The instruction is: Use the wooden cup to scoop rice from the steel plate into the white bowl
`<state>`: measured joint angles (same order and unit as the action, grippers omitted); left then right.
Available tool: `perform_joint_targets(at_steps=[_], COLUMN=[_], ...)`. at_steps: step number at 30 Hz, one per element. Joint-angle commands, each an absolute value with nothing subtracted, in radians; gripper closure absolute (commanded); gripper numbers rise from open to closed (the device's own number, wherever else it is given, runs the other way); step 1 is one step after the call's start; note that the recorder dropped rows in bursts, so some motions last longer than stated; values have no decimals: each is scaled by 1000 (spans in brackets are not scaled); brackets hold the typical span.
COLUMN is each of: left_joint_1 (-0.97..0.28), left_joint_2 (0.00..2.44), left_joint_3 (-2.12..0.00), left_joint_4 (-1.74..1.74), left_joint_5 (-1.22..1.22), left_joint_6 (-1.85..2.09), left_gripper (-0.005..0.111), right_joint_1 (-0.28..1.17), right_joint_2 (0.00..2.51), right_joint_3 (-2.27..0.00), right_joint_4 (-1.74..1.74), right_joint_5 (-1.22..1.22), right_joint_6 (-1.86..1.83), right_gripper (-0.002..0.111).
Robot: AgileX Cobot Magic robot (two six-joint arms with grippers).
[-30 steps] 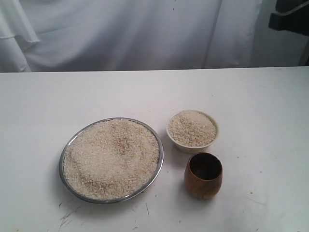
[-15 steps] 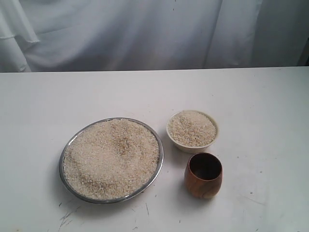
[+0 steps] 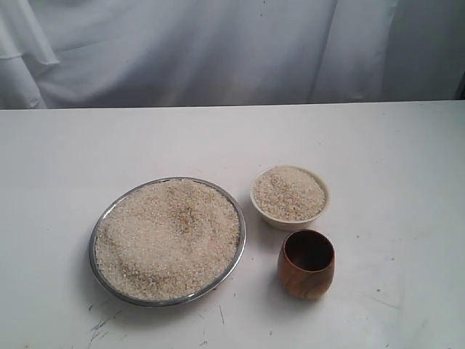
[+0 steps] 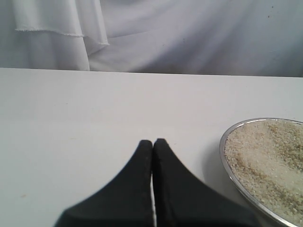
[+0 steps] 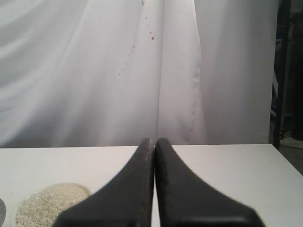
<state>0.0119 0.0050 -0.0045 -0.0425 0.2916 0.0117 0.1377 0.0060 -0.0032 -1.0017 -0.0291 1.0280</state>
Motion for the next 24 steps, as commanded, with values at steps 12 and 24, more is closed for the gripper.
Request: perform_joint_targets(at_steps=[12, 24], left_joint_1=[10, 10], left_joint_2=[0, 0], left_joint_3=[0, 0], left_joint_4=[-43, -43], left_joint_5=[285, 285], left_joint_6=[9, 9], left_gripper=[107, 107], right_joint_1=[139, 139], right_joint_2=[0, 0], right_joint_3=[0, 0], right_joint_4=[-8, -10], right_joint_5=[267, 326], right_joint_6=[0, -23], right_gripper=[108, 108])
